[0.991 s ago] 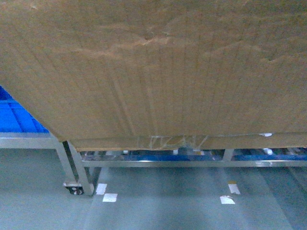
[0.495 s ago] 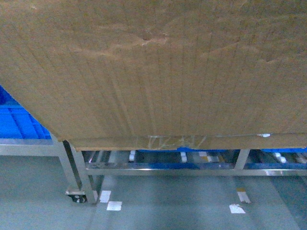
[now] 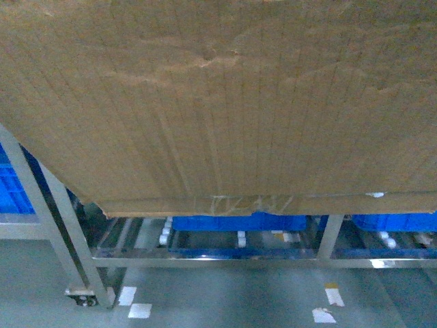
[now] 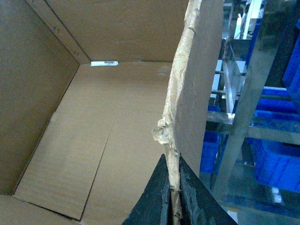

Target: Sort boxes to right shelf from conveyor

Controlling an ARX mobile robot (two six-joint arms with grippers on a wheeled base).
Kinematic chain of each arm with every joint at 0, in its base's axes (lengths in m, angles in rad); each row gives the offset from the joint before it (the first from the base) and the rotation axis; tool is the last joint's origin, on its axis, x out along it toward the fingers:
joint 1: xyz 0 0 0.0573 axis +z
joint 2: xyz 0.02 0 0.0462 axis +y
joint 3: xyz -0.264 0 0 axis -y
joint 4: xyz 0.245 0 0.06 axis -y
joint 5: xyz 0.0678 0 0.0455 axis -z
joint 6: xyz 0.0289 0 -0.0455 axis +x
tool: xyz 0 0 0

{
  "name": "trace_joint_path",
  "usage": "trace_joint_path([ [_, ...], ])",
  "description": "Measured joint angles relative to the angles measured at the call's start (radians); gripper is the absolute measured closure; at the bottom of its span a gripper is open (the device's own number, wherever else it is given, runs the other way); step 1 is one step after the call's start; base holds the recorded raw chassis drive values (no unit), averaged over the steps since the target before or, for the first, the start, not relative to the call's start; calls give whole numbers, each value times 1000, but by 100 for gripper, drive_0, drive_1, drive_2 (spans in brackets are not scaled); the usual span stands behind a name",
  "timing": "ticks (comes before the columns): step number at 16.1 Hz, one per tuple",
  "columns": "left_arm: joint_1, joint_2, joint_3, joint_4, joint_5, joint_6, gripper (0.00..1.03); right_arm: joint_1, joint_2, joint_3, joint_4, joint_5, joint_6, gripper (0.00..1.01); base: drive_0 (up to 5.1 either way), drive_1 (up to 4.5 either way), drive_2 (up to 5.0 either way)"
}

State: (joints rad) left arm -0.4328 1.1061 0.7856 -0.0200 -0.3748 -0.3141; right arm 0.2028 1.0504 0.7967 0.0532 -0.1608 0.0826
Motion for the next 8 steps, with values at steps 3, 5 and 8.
trace_joint_path([
  [3,-3,0,0,1,-1,0,100,0,-1,0,0,4,0,99,-81,443,-311],
  [5,-4,-1,0,5,-3,1,100,-1,-1,0,2,6,0,99,-294,508,-174],
  [8,-2,-1,0,5,-1,0,100,0,-2,0,3,3,0,99,-332,489,-154],
])
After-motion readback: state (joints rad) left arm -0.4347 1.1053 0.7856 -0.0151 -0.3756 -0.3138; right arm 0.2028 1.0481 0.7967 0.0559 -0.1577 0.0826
